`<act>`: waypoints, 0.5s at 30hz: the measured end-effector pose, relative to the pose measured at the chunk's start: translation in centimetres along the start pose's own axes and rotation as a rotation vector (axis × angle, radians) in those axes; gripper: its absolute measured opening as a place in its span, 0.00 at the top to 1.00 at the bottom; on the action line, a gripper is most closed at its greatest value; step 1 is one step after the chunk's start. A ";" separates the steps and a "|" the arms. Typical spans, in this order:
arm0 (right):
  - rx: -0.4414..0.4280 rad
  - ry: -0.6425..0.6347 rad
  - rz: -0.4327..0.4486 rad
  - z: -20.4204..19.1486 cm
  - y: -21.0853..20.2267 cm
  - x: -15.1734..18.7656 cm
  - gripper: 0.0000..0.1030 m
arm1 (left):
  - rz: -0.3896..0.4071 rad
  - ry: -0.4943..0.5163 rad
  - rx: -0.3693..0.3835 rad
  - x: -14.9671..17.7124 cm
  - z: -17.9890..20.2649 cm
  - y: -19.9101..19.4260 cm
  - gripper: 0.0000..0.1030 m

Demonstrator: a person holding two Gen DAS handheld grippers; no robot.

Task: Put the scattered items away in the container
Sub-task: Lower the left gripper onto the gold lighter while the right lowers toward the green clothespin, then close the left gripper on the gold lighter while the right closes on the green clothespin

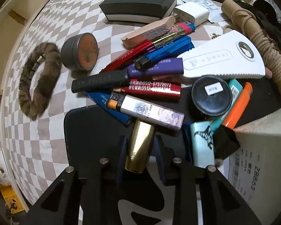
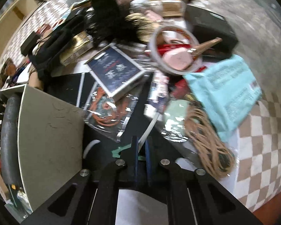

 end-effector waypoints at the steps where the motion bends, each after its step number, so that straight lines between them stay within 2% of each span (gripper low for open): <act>1: 0.004 0.008 0.006 0.4 -0.3 0.1 0.93 | -0.002 0.000 0.002 0.2 -0.1 0.0 0.71; 2: 0.006 0.017 0.014 0.8 -0.6 0.3 0.96 | -0.003 0.000 0.005 0.4 -0.1 -0.1 0.71; 7: -0.003 0.065 0.071 2.3 -2.7 0.6 0.96 | -0.007 0.001 0.010 1.4 -0.5 -0.3 0.73; 11: -0.074 0.106 0.102 2.2 -3.3 0.5 0.96 | -0.017 0.010 0.017 2.2 -0.7 -0.4 0.73; 15: -0.095 0.102 0.063 1.0 -2.5 1.1 0.96 | -0.026 0.037 0.019 3.0 -0.6 -0.3 0.73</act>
Point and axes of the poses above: each gripper's, at about its wrist camera, not at the fingertips, and y roughly the way its jaws point, z to its right, x to its underside, the point moved 5 cm from there along y, roughly the way its jaws point, and after that the axes turned 4 degrees about -y, right-handed, at the moved point
